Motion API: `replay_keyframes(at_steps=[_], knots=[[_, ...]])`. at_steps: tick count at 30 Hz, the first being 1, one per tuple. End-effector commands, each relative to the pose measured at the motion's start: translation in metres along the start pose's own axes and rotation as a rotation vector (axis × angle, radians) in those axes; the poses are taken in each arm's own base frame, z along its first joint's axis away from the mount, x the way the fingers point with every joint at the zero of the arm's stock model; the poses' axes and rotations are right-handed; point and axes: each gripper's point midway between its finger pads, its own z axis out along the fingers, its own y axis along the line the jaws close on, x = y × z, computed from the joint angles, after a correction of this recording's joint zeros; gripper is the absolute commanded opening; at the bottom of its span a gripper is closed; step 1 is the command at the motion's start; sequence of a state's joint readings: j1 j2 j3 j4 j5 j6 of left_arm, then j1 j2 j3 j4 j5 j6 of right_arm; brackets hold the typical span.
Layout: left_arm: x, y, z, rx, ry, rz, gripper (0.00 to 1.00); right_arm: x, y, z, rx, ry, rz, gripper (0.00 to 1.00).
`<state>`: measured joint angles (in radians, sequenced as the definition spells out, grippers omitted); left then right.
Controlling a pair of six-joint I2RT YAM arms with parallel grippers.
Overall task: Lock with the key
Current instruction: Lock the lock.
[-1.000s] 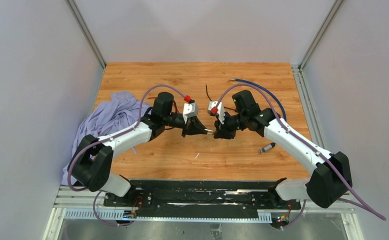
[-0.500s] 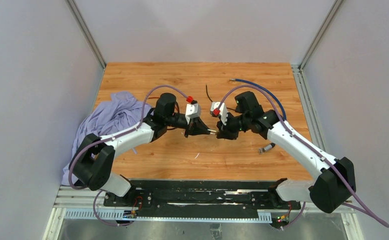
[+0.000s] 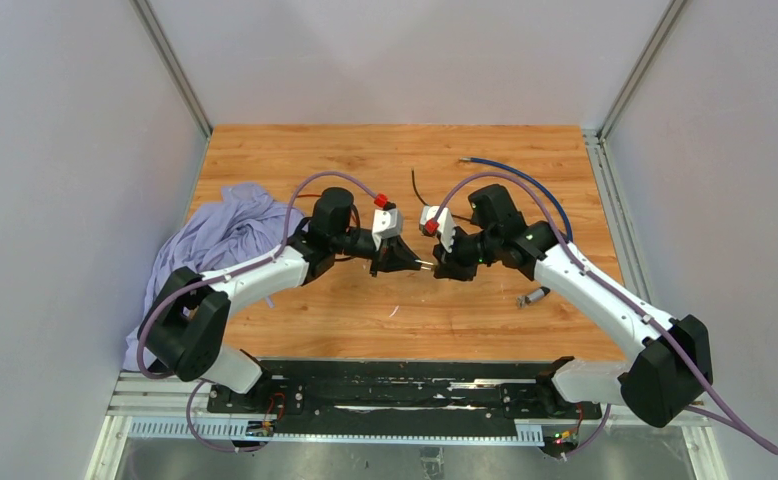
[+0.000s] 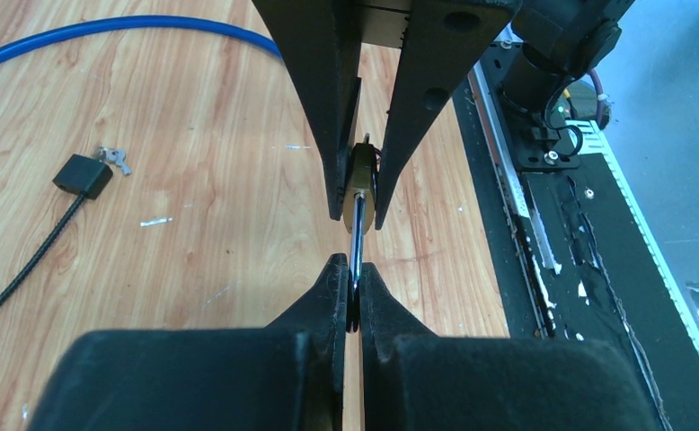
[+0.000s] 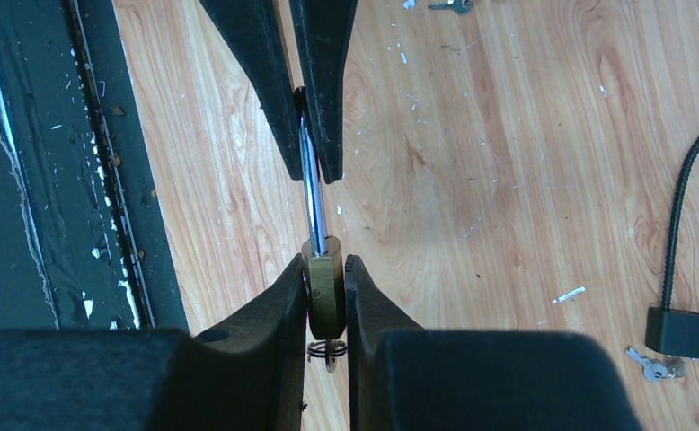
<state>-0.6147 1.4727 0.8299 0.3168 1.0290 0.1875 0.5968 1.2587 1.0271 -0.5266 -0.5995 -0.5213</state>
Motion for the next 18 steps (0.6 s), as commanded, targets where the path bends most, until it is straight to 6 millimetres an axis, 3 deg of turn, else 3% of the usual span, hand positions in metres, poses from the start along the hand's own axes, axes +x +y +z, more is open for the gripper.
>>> replay_keyframes(at_steps=[1,18], knots=[[0.002,-0.0161,0.0133,0.039,0.005,0.009,0.0,-0.0542,0.0013,0.0053,-0.014,-0.181,-0.149,0.01],[-0.0057,-0.0248,0.0171,0.052,-0.004,0.042,0.0,-0.0602,0.0081,0.006,-0.033,-0.198,-0.144,0.01]])
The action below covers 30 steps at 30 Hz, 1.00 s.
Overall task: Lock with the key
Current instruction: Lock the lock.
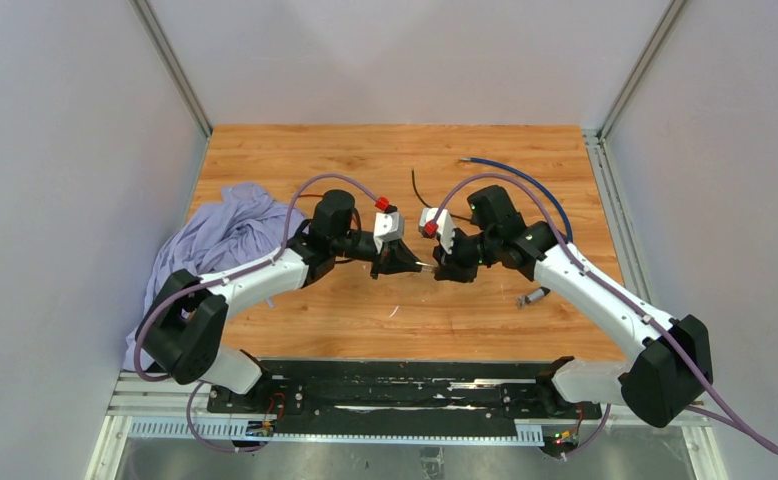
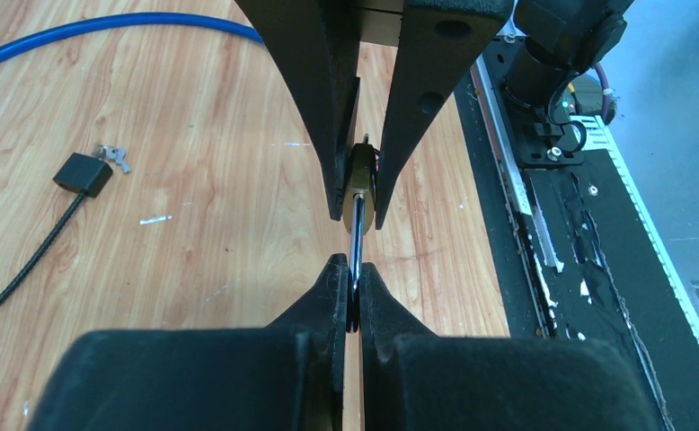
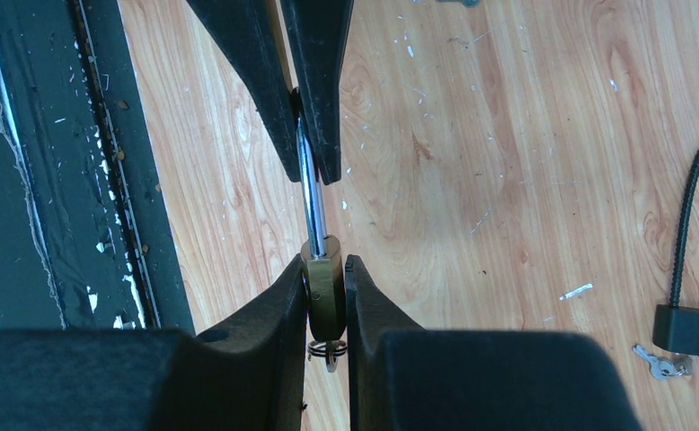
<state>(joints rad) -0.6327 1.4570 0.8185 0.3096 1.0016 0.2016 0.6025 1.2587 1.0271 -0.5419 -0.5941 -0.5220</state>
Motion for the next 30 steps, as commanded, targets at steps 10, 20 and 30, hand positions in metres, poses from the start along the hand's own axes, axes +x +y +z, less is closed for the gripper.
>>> replay_keyframes(at_steps=[10,20,30], knots=[[-0.015,-0.03,0.02,0.09,-0.034,0.018,0.0,-0.068,0.006,0.005,-0.018,-0.209,-0.15,0.01],[-0.024,-0.034,0.021,0.09,-0.066,0.012,0.0,-0.077,0.006,0.001,-0.013,-0.234,-0.14,0.01],[-0.05,-0.046,0.027,0.145,-0.245,-0.084,0.0,-0.099,0.0,-0.006,0.003,-0.272,-0.145,0.01]])
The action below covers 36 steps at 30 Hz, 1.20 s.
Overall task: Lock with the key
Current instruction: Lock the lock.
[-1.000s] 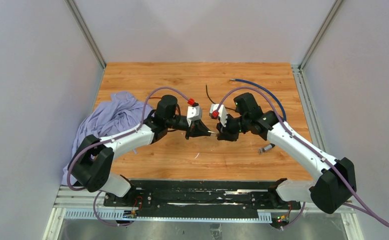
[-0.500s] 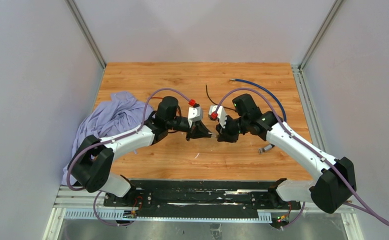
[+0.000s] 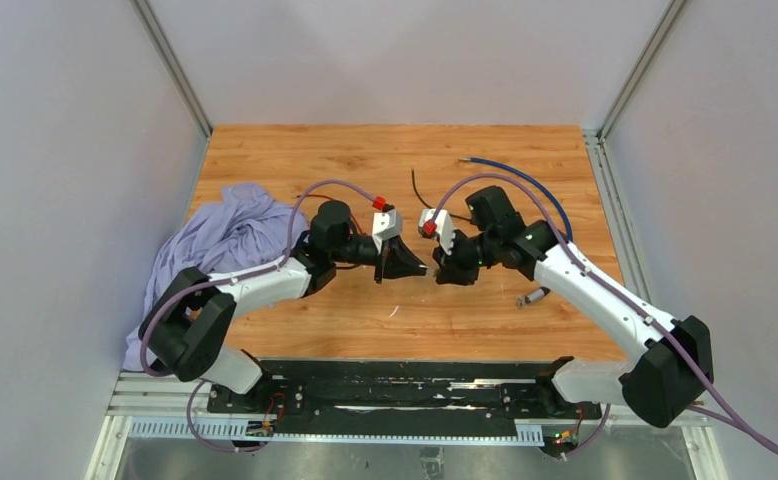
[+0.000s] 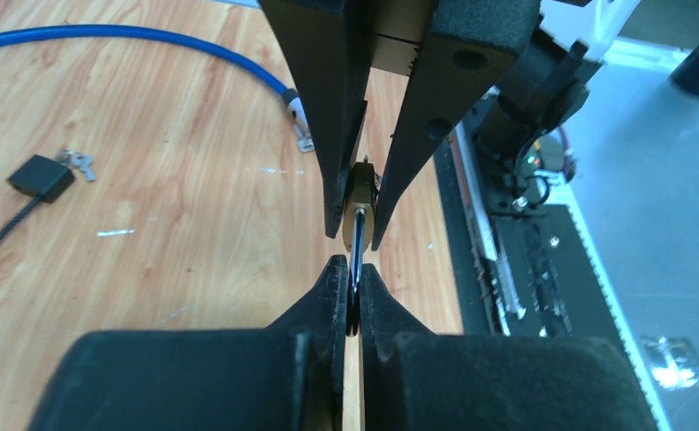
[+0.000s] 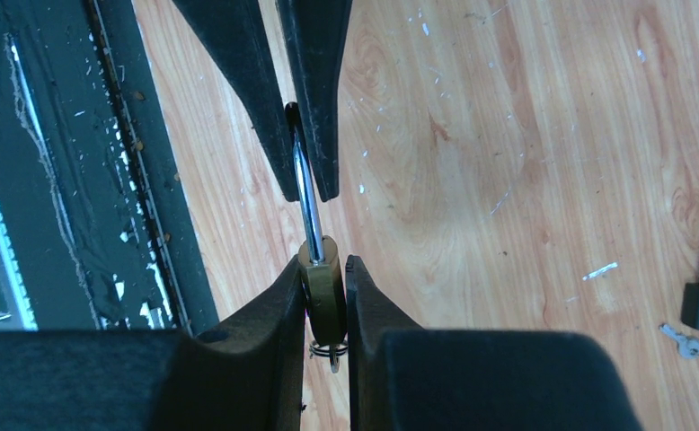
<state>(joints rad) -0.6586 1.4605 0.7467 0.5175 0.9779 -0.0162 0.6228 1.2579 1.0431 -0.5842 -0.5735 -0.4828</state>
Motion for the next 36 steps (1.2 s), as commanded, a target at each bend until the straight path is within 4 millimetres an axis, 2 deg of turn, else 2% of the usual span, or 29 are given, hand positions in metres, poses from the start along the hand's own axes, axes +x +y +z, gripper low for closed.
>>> replay_keyframes(at_steps=[1,6,10,16,25,29,31,36], knots=[[-0.042,-0.042,0.022,0.167,-0.187,0.002,0.0,-0.105,-0.003,-0.008,-0.001,-0.309,-0.188,0.01],[-0.036,-0.036,0.025,0.15,-0.162,-0.021,0.0,-0.11,-0.006,-0.008,-0.002,-0.304,-0.209,0.01],[-0.024,-0.03,0.022,0.107,-0.082,0.016,0.0,-0.097,-0.011,-0.01,0.038,-0.274,-0.226,0.01],[-0.02,-0.026,0.018,0.082,-0.011,0.078,0.0,-0.073,-0.018,-0.013,0.086,-0.227,-0.233,0.03],[-0.01,-0.019,0.01,0.054,0.09,0.144,0.0,-0.063,-0.022,-0.005,0.079,-0.177,-0.2,0.3],[-0.007,-0.016,0.004,0.047,0.127,0.169,0.0,-0.06,-0.022,-0.007,0.081,-0.171,-0.199,0.51],[-0.009,-0.011,-0.002,0.035,0.131,0.186,0.0,-0.058,-0.022,-0.01,0.077,-0.17,-0.199,0.59],[-0.02,-0.002,-0.016,0.0,0.13,0.23,0.0,-0.058,-0.024,-0.019,0.078,-0.184,-0.194,0.63]])
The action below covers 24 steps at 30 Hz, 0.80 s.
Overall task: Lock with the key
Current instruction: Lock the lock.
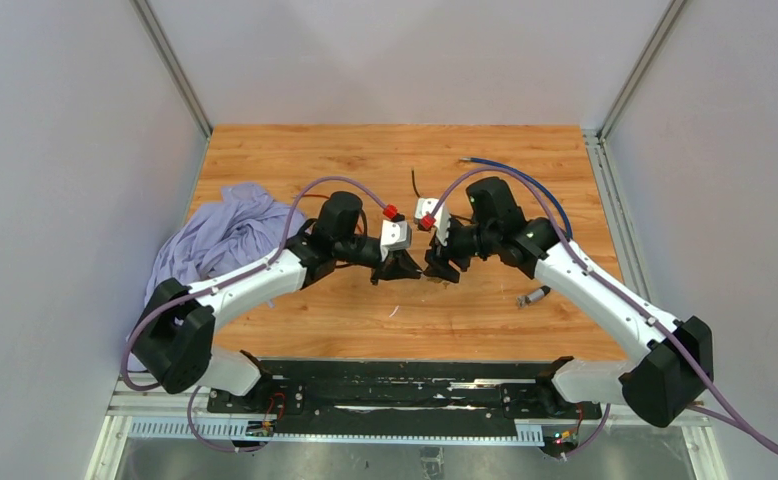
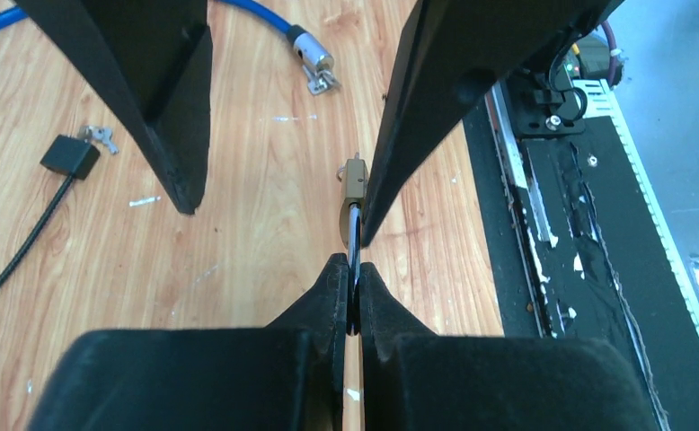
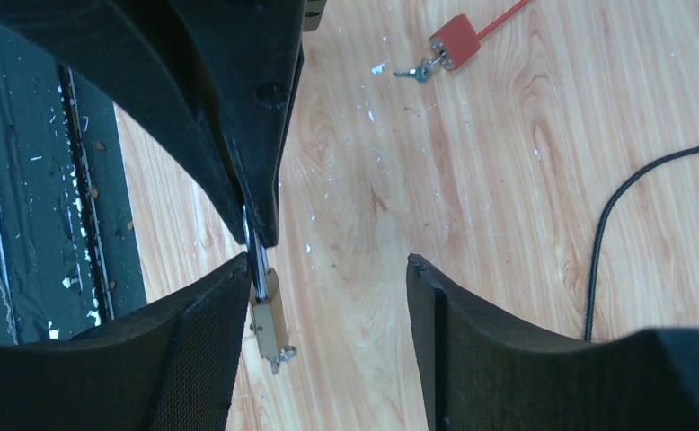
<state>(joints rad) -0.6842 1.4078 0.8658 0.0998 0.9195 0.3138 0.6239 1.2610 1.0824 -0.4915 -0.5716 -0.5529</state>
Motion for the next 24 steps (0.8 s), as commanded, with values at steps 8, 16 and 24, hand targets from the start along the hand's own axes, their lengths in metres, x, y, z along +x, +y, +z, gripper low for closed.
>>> replay_keyframes(at_steps=[8,16,24], knots=[[-0.026,0.001,-0.015,0.018,-0.026,0.084,0.0,-0.027,-0.014,-0.026,0.033,-0.125,-0.044,0.59],[-0.027,0.012,-0.019,-0.031,-0.04,0.063,0.0,-0.02,-0.001,-0.025,-0.072,-0.155,-0.026,0.58],[-0.039,0.023,-0.034,-0.068,-0.075,0.061,0.0,-0.014,0.003,-0.029,-0.11,-0.165,-0.04,0.56]])
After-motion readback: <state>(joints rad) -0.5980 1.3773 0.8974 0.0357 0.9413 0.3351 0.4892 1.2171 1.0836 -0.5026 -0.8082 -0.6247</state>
